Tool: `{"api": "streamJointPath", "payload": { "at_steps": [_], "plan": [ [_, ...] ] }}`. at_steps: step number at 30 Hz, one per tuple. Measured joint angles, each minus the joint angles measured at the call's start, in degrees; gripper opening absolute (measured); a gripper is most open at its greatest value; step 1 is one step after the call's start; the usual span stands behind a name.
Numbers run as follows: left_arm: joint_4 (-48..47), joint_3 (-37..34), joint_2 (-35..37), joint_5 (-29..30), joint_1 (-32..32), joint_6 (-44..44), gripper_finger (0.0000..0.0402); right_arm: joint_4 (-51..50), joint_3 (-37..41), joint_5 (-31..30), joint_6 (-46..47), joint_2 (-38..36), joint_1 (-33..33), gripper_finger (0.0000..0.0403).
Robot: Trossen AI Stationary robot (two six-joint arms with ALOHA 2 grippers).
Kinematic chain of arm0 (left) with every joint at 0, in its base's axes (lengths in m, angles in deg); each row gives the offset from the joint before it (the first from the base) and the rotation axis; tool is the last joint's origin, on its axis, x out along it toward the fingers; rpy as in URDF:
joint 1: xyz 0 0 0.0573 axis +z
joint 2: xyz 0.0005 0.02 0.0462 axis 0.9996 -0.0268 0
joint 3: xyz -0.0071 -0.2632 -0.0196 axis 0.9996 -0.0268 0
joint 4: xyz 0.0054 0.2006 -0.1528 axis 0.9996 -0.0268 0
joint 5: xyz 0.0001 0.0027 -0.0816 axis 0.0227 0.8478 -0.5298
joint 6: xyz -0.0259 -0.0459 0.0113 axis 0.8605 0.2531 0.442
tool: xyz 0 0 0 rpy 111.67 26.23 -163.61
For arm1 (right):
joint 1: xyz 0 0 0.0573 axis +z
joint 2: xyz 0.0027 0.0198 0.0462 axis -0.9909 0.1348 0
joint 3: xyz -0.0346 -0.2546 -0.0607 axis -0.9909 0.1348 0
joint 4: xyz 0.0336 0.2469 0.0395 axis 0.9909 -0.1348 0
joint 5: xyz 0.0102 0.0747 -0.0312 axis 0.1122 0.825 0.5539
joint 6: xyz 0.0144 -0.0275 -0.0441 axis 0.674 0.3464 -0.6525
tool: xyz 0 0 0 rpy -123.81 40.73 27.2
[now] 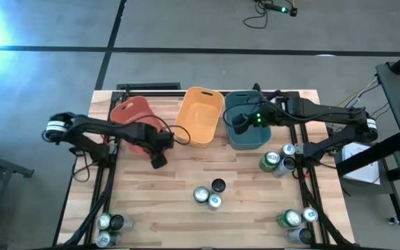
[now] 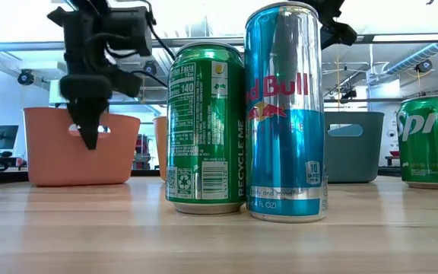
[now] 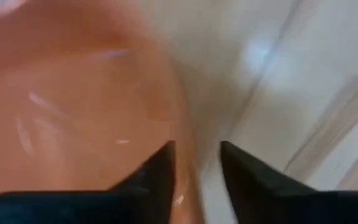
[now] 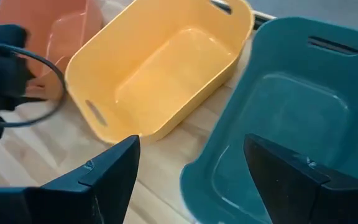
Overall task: Sort soda cans
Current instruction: Prepare the three bins
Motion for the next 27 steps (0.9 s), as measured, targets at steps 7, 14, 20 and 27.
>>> {"api": "streamJointPath", "payload": {
  "at_steps": [7, 14, 20, 27],
  "plan": [
    [-1.7, 0.0, 1.6, -1.0, -1.0, -18.7, 0.0011, -1.3, 0.1, -0.5, 0.4, 0.0, 3.9, 0.0287],
    [-4.5, -0.6, 8.8, -2.8, -1.0, -20.7, 0.0001, 12.6, 0.1, 0.2, -14.4, 6.1, 13.1, 0.0277],
    [-3.8, -2.2, 11.2, -2.6, -0.5, -15.8, 0.0000, 16.5, -5.7, 0.4, -23.3, 19.6, 12.9, 0.0274],
    [-1.8, -6.0, 11.3, -2.5, -0.5, -15.5, 0.0000, 8.3, -18.6, 7.0, -36.2, 33.0, 7.5, 0.0259]
  ]
}}
